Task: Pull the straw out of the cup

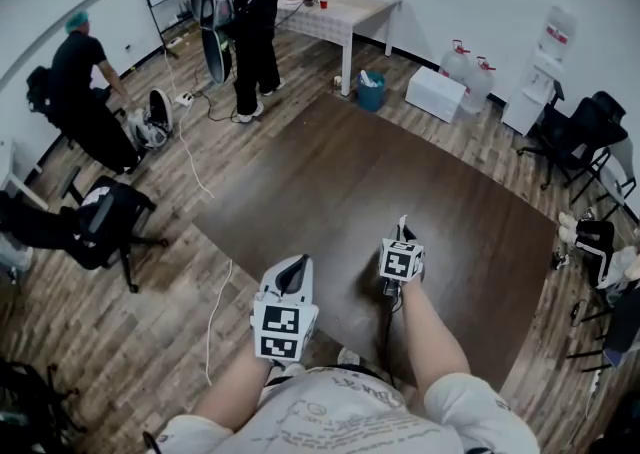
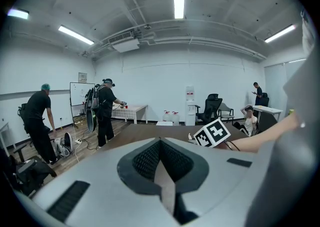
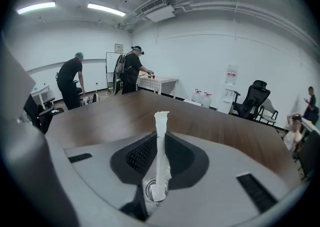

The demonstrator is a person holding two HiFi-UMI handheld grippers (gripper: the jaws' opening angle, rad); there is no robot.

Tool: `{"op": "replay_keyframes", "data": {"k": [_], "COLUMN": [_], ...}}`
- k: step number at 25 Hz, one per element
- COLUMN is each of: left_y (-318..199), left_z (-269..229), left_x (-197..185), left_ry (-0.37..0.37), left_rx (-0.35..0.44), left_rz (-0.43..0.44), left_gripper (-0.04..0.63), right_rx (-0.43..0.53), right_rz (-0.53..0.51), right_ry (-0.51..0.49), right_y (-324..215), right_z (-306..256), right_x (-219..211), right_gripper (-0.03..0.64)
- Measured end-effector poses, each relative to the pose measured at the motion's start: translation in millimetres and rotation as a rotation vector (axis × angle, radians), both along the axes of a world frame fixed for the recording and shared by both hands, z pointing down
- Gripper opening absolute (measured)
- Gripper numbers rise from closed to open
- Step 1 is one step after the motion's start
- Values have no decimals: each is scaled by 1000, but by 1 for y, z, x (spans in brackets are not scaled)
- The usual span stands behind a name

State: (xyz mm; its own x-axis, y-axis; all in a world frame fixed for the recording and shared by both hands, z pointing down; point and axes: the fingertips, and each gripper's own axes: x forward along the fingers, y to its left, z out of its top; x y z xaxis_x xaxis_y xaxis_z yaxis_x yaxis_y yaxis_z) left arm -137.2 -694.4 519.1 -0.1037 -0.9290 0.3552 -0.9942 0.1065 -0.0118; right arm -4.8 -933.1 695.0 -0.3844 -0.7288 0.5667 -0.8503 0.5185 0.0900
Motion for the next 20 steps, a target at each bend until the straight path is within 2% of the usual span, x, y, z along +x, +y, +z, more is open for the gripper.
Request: {"op": "replay_keyframes", "data": {"k": [7, 13, 20], "left_y": [-8, -13, -15], "left_z": [2, -2, -4], "left_x": [6, 9, 18], "left_ry": [-5, 5, 34], "left_rx": [2, 23, 48], "left_rz": [17, 43, 82], "left_gripper": [0, 0, 0], "right_rx": [31, 138, 317], "right_rz": [-27, -50, -165], "right_ry": [-68, -183, -258], "right_y": [7, 27, 92], "right_z": [-30, -90, -170], "right_x": [-4, -7, -9], "right_gripper": [58, 57, 57]}}
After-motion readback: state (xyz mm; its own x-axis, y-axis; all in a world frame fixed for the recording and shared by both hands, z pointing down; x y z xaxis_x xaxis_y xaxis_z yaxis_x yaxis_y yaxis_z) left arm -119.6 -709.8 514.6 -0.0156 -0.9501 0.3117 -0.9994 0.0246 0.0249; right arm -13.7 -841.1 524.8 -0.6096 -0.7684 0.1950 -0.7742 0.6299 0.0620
